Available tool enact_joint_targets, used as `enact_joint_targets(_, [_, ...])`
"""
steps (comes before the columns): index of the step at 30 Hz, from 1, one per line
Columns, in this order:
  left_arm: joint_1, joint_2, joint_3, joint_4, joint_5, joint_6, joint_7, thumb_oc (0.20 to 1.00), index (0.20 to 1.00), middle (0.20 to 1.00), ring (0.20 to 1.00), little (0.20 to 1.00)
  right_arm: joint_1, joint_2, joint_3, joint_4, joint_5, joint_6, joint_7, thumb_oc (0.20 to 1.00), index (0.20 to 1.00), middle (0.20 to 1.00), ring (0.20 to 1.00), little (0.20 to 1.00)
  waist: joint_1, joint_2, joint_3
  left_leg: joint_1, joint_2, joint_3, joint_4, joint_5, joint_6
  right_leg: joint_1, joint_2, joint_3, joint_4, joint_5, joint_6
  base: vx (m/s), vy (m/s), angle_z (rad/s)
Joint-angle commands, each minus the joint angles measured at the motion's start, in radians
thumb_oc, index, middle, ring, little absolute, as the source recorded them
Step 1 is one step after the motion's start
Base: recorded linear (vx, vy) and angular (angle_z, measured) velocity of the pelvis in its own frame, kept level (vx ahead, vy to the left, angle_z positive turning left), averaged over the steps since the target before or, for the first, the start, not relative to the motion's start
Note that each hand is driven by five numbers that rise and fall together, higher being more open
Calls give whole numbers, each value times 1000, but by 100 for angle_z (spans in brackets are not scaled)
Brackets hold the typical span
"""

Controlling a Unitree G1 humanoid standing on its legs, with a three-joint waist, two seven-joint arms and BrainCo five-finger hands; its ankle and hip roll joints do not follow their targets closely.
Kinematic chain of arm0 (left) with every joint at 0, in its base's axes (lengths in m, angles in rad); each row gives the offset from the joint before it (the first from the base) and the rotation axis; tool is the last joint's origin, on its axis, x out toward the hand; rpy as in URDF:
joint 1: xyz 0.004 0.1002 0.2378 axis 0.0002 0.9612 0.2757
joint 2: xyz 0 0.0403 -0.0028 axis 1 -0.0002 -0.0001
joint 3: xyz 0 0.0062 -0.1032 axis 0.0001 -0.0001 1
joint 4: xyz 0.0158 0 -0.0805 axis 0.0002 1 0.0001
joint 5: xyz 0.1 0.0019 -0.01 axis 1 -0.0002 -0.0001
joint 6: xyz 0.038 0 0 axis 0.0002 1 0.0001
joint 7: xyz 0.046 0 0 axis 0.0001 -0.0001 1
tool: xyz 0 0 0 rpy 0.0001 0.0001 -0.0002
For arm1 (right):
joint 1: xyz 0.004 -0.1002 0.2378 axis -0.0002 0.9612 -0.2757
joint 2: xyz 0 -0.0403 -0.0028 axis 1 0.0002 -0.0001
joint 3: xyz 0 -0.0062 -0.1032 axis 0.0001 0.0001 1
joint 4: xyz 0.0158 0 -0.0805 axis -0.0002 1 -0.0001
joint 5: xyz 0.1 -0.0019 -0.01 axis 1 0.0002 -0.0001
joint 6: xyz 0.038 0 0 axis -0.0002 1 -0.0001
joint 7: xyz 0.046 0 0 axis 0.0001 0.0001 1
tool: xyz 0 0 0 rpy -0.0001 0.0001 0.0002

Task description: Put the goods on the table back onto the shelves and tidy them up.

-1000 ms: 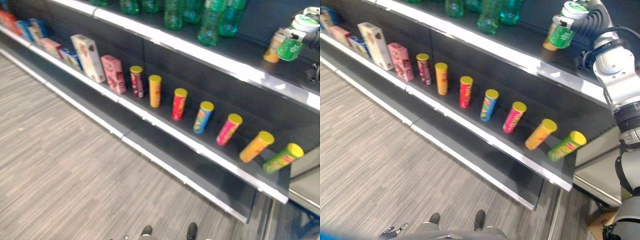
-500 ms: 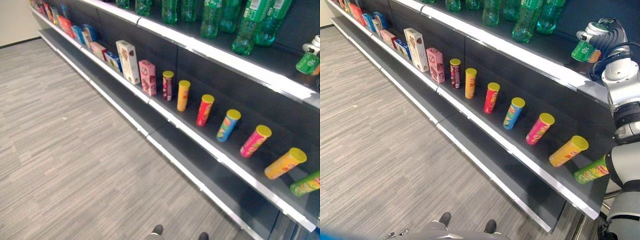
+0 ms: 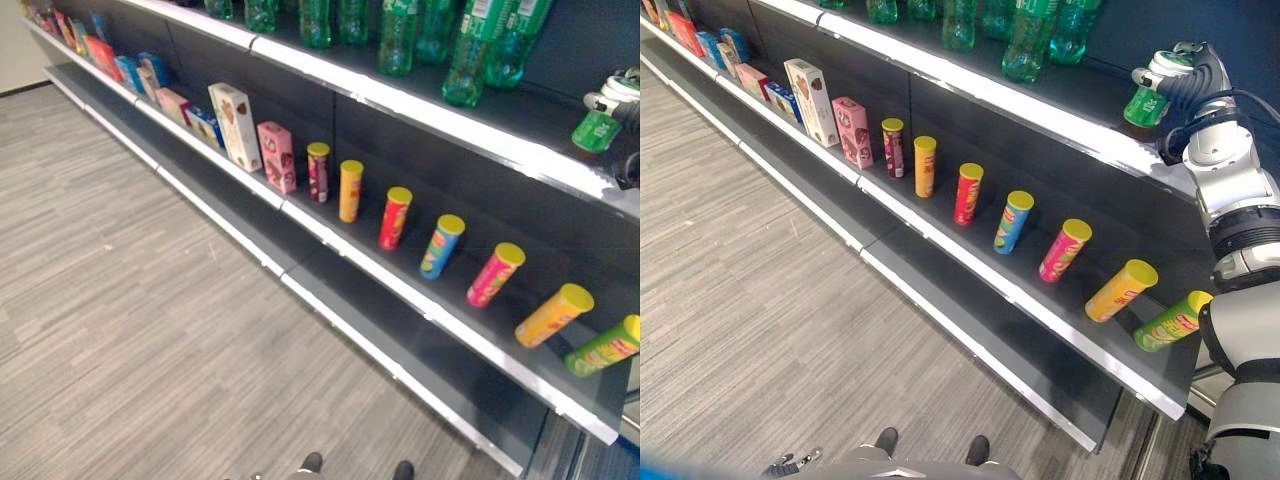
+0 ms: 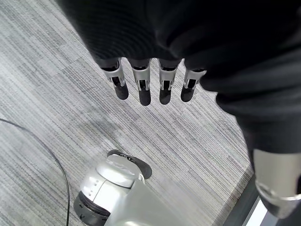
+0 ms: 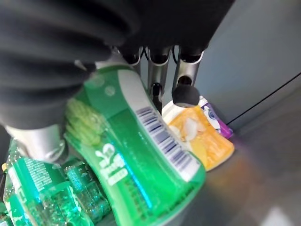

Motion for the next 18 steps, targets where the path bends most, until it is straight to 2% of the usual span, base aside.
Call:
enact_joint_targets(1, [-34,45,-51,42,17,-8,21,1000,1000,1000,1000,1000,-55,-10,-34,-20,-15,-25,-18,200,200,200,200,200,7,-31,2,8,14,110,8,-70,-20,54,-57,52,48,-163,66,-5,19,-4])
enact_joint_targets(18, [-27,36,-56,35,12,-10,24,1000,1000,1000,1000,1000,-51,29,-26,21,-30,-19,-13,200,200,200,200,200,8,-27,8,7,11,118,3,-68,-15,46,-59,63,48,-160,68,0,0,0])
